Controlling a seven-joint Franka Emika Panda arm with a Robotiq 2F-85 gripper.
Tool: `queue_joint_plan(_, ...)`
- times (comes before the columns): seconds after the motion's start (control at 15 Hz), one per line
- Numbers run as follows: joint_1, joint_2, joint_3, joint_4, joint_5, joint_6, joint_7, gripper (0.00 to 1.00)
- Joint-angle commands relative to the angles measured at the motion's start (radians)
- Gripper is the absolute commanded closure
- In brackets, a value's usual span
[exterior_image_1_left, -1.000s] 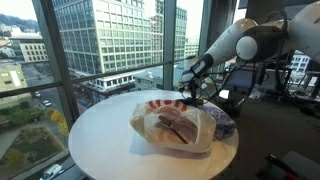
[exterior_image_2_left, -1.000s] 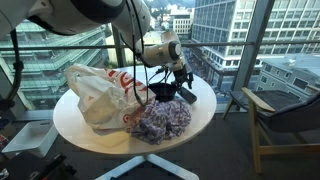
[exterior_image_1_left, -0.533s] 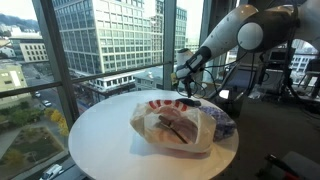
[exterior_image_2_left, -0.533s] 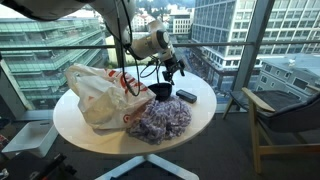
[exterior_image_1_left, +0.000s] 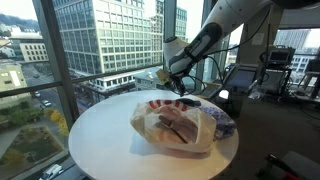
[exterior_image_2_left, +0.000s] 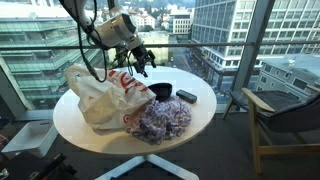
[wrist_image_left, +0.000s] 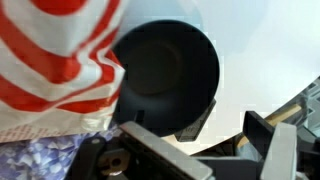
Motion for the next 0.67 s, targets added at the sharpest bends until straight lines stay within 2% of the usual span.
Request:
queue_joint_plan(0.0, 0.035, -0.217, 0.068, -0.229, -0.096, 0.007, -0.013, 0.0)
queue_joint_plan(0.13, 0.03, -0.309, 0.138, -0.316, -0.099, -0.024, -0.048, 0.0)
queue_joint_plan(0.2, 0.017, -0.354, 0.187, -0.358, -0.066, -0.053, -0.095, 0.0)
queue_joint_plan(0.4, -0.002, -0.477, 0.314, -0.465, 0.064, -0.194, -0.21, 0.0)
queue_joint_plan(0.6, -0.018, -0.495, 0.399, -0.475, 0.205, -0.285, -0.355, 0.0)
